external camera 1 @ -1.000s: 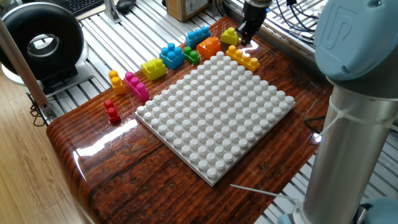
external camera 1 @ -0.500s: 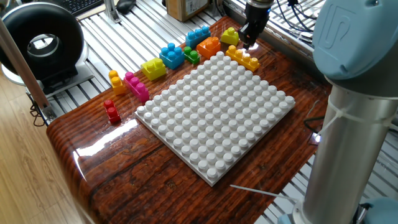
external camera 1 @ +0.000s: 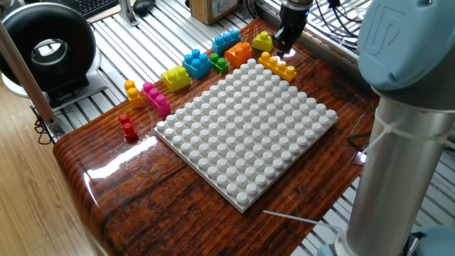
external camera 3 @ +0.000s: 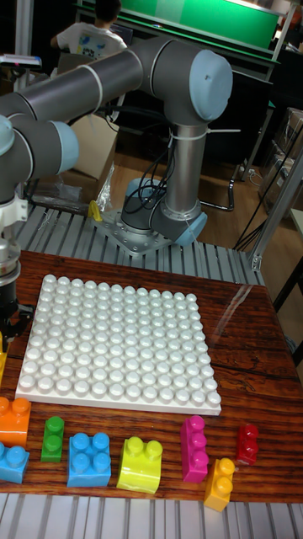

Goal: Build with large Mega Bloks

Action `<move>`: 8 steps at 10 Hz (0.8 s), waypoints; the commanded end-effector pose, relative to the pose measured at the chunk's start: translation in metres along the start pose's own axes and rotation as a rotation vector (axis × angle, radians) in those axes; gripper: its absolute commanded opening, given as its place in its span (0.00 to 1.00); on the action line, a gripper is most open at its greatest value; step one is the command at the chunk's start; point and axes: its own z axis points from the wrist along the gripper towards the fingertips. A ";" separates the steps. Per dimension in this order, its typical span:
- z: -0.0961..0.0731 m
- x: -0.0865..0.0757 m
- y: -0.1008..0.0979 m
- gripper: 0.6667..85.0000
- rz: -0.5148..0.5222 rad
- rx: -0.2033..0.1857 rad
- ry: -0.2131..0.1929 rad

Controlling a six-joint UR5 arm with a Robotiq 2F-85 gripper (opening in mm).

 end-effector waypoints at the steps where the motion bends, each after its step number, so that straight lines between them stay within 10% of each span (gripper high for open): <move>1: 0.008 -0.002 0.008 0.45 0.008 -0.011 -0.017; 8: 0.027 -0.007 0.004 0.44 -0.006 -0.004 -0.035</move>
